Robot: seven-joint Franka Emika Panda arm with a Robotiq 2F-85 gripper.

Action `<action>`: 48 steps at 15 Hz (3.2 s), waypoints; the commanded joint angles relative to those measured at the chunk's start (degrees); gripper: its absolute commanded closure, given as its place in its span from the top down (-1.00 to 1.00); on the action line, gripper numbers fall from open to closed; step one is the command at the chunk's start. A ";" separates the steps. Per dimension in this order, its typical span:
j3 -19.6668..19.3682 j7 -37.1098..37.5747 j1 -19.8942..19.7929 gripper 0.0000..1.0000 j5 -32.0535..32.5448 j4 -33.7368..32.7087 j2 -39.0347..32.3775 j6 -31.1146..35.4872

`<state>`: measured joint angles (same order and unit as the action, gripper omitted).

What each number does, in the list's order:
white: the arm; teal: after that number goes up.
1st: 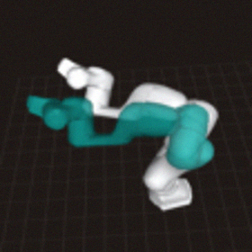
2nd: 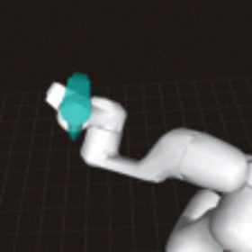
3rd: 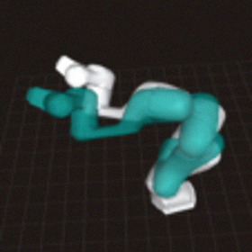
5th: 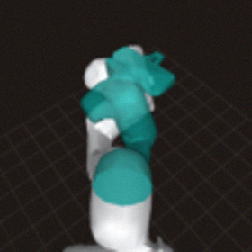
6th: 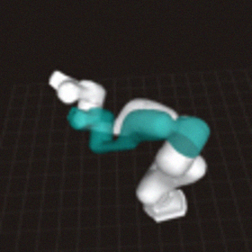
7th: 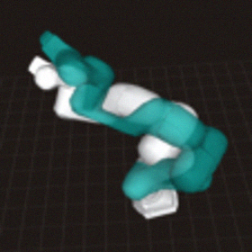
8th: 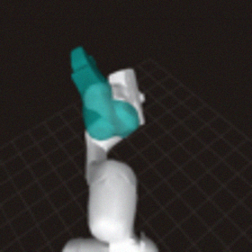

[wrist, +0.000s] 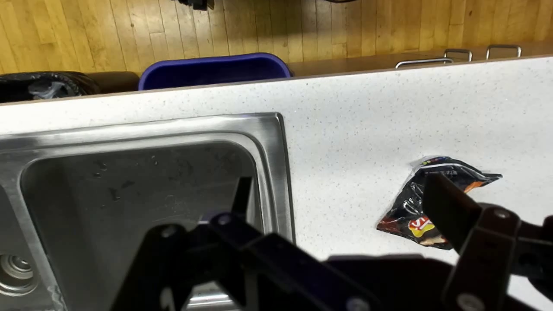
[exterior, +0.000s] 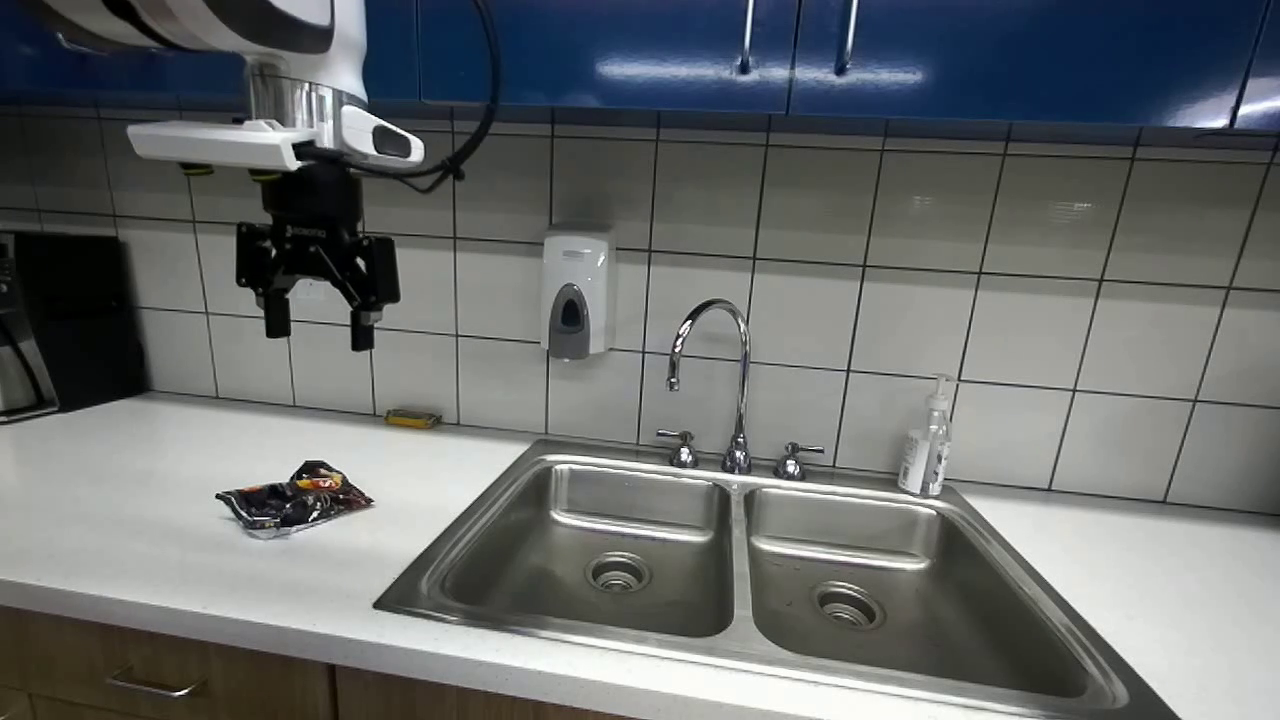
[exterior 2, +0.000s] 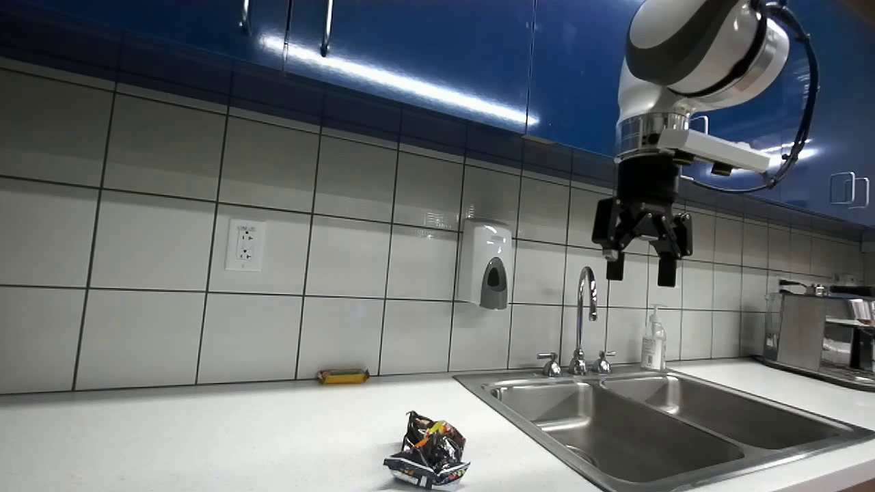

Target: Put the black packet inside the left sink

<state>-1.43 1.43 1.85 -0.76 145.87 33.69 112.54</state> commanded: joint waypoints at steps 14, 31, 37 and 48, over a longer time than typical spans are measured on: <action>1.59 -2.67 2.23 1.00 -3.48 -4.41 -27.97 30.44; 6.85 8.82 6.89 1.00 -5.52 -17.75 -46.95 36.57; 6.54 15.94 9.76 1.00 -5.46 -21.51 -51.23 35.23; 6.26 24.38 12.88 1.00 -6.26 -23.50 -55.43 34.87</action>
<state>4.78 23.64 14.36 -6.89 123.96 -20.48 148.67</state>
